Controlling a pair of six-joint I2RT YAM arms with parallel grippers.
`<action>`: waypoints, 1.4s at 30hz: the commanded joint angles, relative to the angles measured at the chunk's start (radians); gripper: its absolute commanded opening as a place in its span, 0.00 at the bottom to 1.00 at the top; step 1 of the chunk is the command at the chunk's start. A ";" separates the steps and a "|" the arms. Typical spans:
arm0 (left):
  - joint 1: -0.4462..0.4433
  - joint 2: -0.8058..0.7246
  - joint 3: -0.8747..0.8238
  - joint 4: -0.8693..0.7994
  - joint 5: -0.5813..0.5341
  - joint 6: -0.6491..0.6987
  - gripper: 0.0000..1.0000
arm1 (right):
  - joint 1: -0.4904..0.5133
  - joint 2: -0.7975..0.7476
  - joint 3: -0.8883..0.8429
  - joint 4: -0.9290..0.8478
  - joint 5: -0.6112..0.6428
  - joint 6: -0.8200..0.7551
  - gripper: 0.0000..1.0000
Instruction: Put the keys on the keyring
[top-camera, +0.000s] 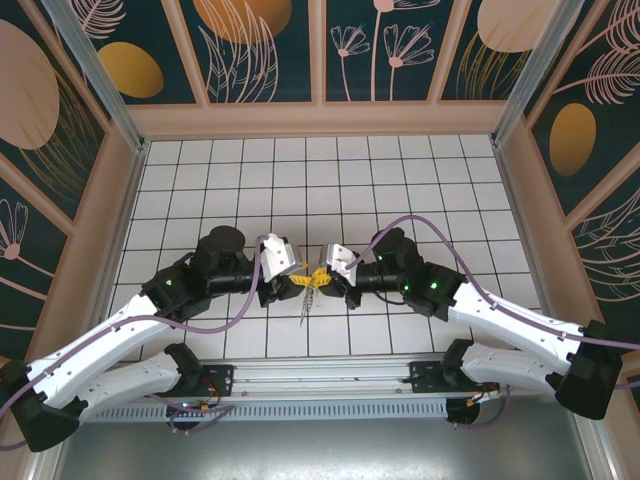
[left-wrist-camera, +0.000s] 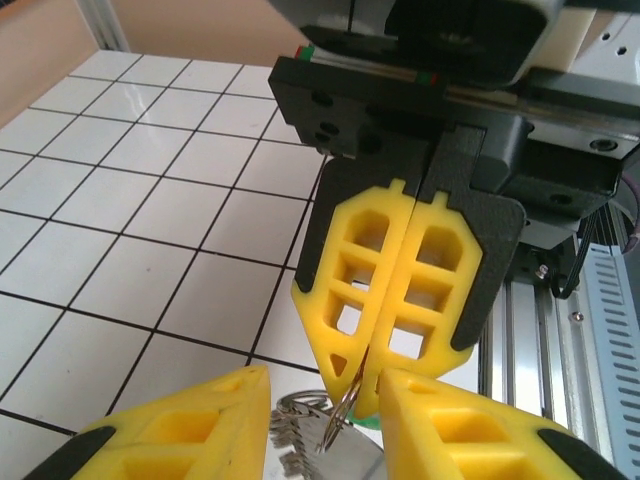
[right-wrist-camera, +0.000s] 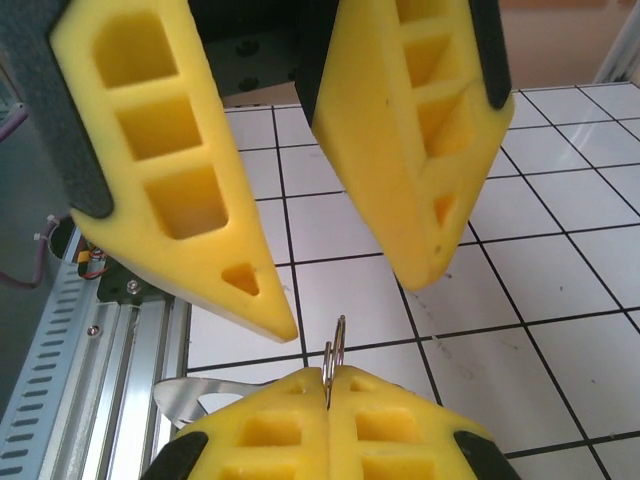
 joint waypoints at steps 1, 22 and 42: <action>-0.006 0.002 0.009 -0.030 0.016 0.019 0.33 | 0.006 -0.024 0.037 0.024 -0.029 -0.032 0.00; -0.012 0.054 0.022 -0.042 0.038 0.055 0.00 | 0.008 -0.037 0.023 0.047 -0.048 -0.063 0.00; -0.012 -0.117 -0.093 0.228 0.068 -0.039 0.00 | 0.008 -0.075 -0.011 0.066 -0.049 -0.034 0.18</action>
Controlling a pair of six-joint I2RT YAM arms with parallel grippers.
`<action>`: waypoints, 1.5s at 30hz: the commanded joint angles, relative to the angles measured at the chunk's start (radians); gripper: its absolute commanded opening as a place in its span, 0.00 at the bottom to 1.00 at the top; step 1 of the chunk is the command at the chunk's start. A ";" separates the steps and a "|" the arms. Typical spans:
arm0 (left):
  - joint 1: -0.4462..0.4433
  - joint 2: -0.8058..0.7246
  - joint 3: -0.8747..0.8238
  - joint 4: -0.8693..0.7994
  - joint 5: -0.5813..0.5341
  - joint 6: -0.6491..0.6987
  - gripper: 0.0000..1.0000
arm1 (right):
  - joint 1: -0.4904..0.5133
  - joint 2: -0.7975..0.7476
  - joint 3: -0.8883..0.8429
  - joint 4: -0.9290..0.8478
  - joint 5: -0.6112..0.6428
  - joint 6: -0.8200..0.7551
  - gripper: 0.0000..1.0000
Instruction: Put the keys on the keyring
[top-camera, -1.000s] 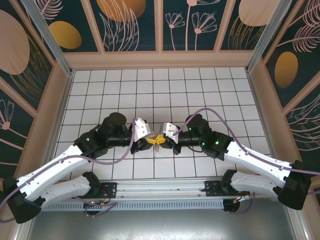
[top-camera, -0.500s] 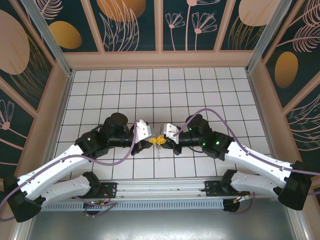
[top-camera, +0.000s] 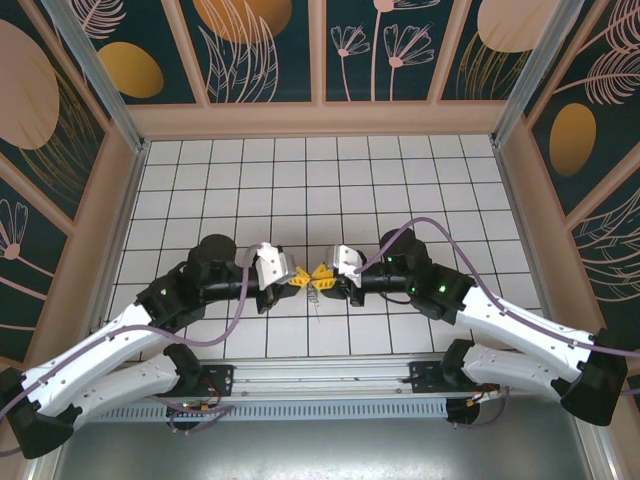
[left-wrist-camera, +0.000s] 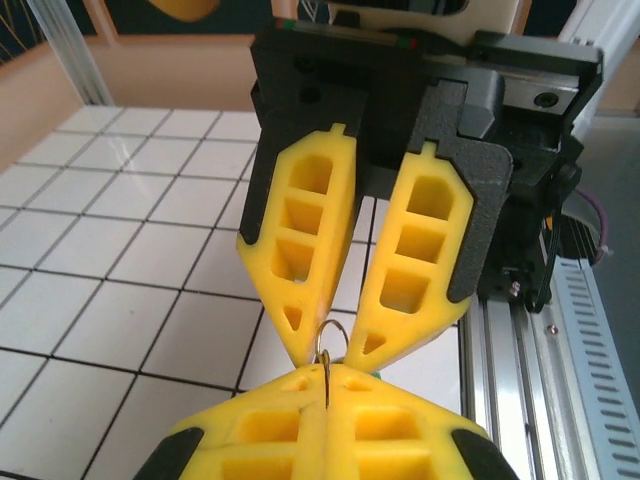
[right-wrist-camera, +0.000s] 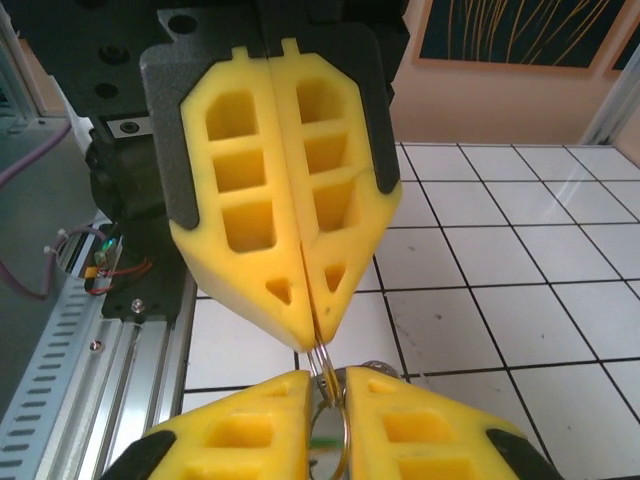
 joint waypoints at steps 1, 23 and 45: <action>0.002 -0.035 -0.018 0.133 0.022 -0.044 0.00 | 0.006 -0.014 -0.009 0.043 -0.024 0.008 0.19; 0.001 -0.081 -0.116 0.389 0.092 -0.137 0.00 | 0.006 -0.033 -0.021 0.099 -0.042 0.018 0.14; 0.001 -0.085 -0.107 0.364 0.065 -0.125 0.00 | 0.003 -0.117 -0.025 0.117 0.021 0.073 0.36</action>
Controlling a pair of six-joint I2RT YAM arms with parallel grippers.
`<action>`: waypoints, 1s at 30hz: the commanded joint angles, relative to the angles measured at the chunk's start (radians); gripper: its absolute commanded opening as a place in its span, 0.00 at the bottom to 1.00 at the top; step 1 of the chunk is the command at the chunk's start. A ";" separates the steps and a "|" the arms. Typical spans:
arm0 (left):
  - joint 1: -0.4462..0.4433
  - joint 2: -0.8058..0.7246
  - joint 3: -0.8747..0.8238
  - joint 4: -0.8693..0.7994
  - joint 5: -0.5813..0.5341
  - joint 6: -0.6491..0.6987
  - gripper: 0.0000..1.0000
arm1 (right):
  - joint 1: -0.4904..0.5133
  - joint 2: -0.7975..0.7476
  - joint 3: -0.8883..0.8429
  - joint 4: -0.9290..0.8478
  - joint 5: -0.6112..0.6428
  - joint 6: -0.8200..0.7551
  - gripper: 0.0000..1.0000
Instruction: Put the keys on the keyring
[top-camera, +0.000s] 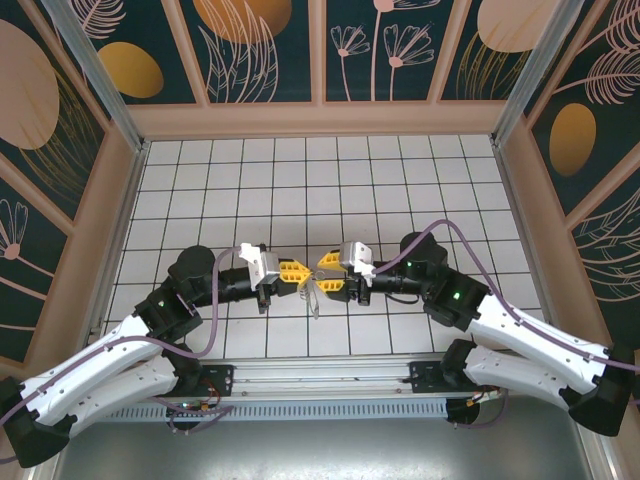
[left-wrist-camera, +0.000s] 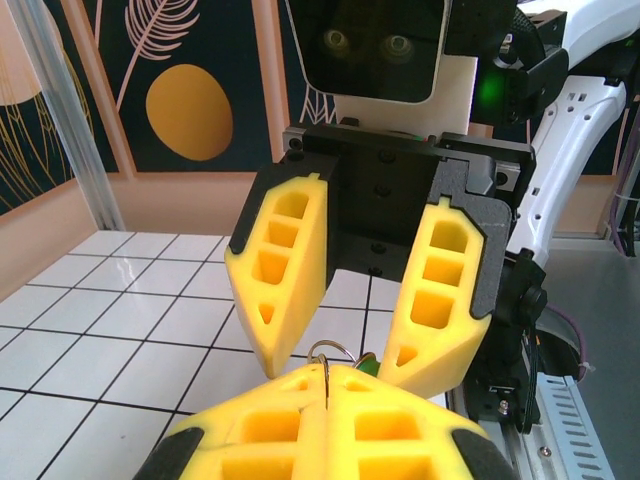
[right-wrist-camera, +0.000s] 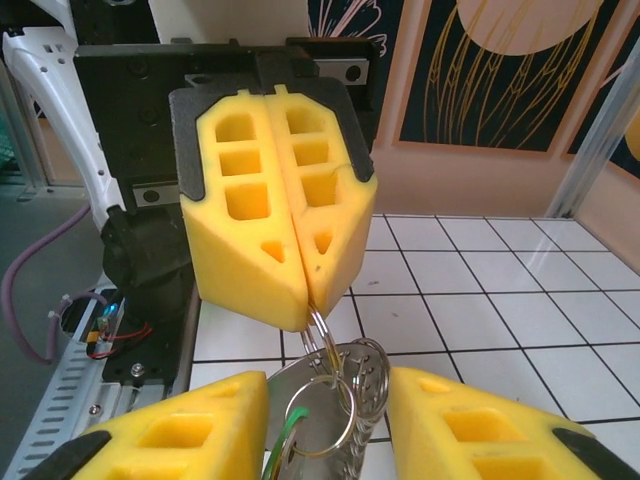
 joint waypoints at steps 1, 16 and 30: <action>0.002 -0.005 0.013 0.027 0.007 0.006 0.00 | 0.003 -0.021 -0.008 0.037 0.022 0.016 0.36; 0.001 -0.011 0.017 0.012 0.021 0.009 0.00 | 0.003 0.015 -0.016 0.088 -0.025 0.009 0.20; 0.001 -0.023 0.015 0.012 0.032 0.001 0.00 | 0.003 0.036 -0.015 0.090 -0.040 0.004 0.00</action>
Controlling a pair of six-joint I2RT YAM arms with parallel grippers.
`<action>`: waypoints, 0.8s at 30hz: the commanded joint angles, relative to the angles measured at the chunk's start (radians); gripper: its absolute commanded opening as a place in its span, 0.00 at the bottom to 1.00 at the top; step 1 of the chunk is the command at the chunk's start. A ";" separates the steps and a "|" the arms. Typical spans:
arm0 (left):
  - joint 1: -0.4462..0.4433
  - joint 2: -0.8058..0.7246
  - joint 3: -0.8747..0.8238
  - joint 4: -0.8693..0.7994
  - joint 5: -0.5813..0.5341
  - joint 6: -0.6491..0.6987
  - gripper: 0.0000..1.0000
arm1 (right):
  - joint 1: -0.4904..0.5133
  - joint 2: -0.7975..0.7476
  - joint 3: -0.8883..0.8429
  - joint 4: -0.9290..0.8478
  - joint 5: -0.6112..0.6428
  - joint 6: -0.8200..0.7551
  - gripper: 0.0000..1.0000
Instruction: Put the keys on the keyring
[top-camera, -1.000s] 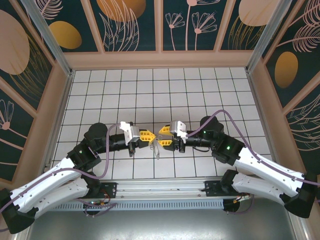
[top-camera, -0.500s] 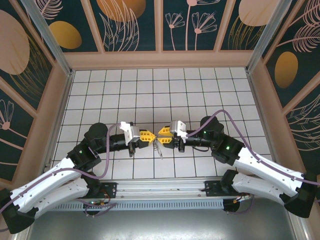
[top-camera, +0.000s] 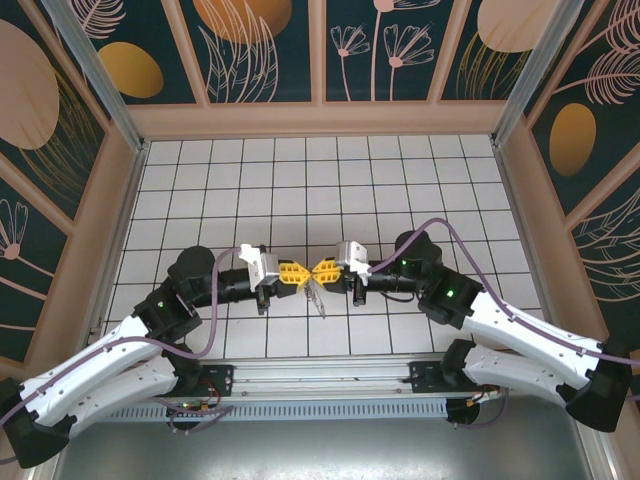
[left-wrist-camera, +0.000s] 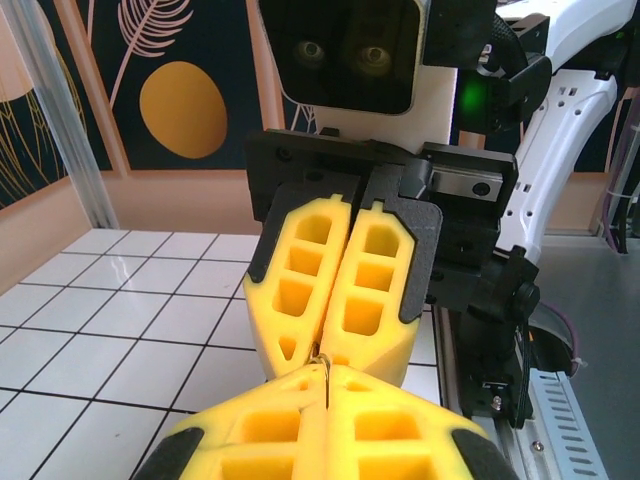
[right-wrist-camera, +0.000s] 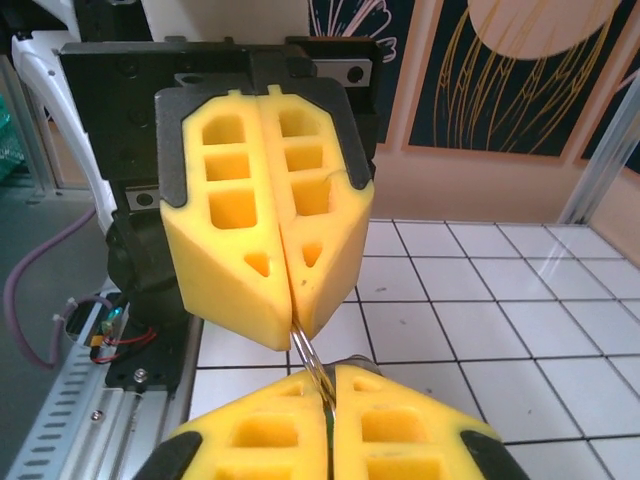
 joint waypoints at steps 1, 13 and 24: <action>0.001 -0.016 0.017 0.023 0.022 0.001 0.00 | 0.002 -0.010 -0.010 0.039 -0.011 -0.004 0.00; -0.001 0.082 0.181 -0.372 -0.223 0.140 0.19 | 0.004 0.053 0.068 -0.151 0.201 -0.069 0.00; -0.001 0.168 0.234 -0.427 -0.212 0.222 0.33 | 0.004 0.091 0.108 -0.226 0.210 -0.098 0.00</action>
